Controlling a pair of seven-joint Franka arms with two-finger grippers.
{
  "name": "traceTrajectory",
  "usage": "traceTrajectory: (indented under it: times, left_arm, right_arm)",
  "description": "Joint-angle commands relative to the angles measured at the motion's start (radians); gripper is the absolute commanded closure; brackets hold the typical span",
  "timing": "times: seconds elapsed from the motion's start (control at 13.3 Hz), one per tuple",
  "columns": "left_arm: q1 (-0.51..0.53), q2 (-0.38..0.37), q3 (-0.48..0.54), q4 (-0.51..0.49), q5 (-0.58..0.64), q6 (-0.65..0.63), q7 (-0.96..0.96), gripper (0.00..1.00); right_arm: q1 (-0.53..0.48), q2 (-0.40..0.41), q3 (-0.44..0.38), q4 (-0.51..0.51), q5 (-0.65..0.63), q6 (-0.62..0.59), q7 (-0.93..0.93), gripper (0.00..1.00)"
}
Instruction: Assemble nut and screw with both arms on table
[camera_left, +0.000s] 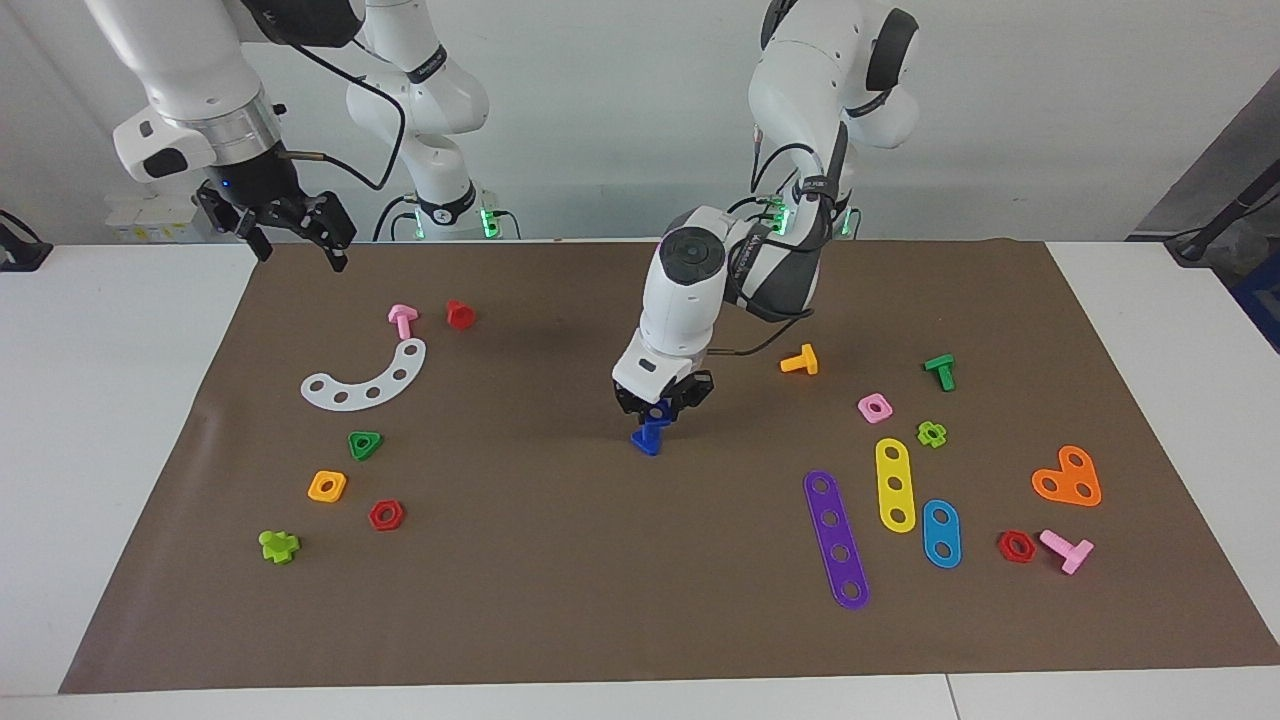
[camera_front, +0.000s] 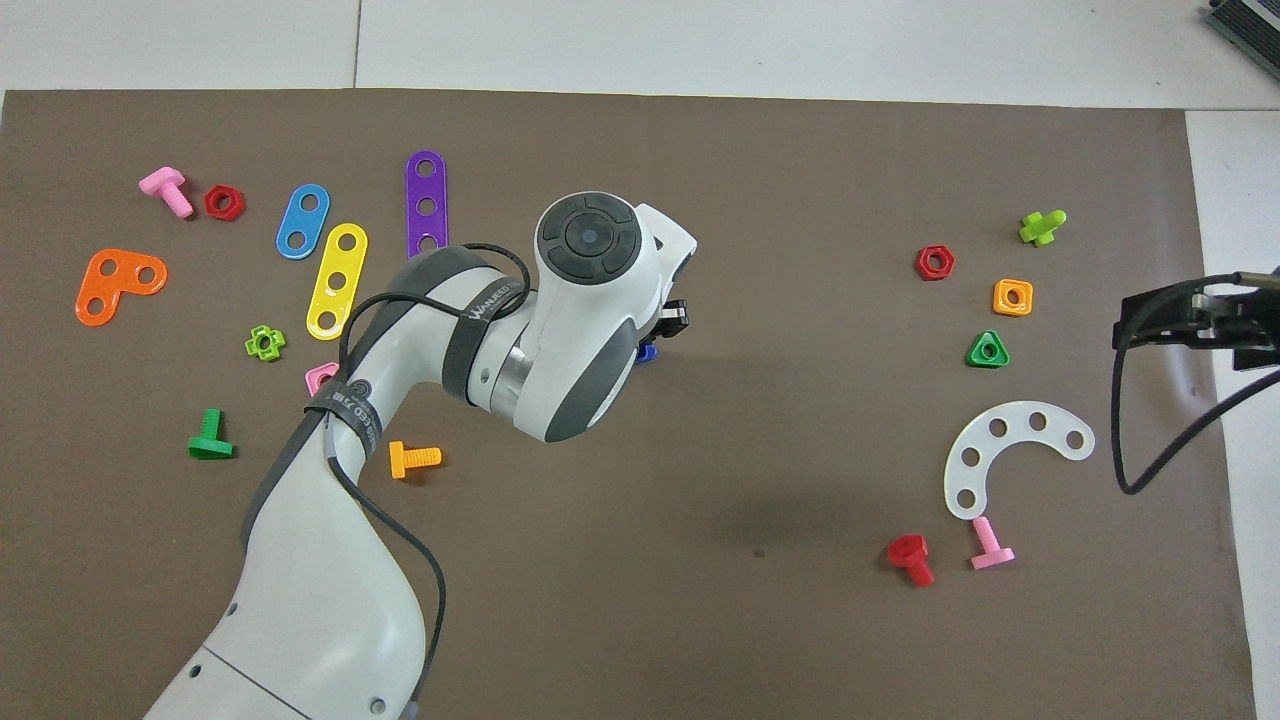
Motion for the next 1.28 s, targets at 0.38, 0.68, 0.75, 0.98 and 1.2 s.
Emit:
traceTrajectory:
  times: [0.38,0.68,0.75,0.98,1.2]
  left_arm:
    - [-0.041,0.043,0.020,0.033,-0.012,0.000,-0.012,0.75]
    - [-0.047,0.057,0.021,0.034,-0.010,0.003,-0.018,0.76]
    - [-0.047,0.057,0.023,0.034,-0.010,0.003,-0.018,0.76]
    - [-0.046,0.069,0.029,0.048,-0.010,0.012,-0.018,0.76]
    - [-0.035,0.085,0.029,0.089,-0.012,0.000,-0.018,0.76]
  right_arm:
    - [-0.020,-0.031,0.008,-0.034,0.014,-0.001,-0.026,0.00]
    - [-0.020,-0.031,0.008,-0.034,0.014,-0.001,-0.026,0.00]
    - [-0.020,-0.031,0.008,-0.034,0.014,0.001,-0.026,0.00]
    - [-0.020,-0.031,0.008,-0.034,0.014,-0.001,-0.026,0.00]
    - [-0.020,-0.031,0.008,-0.035,0.016,-0.001,-0.026,0.00]
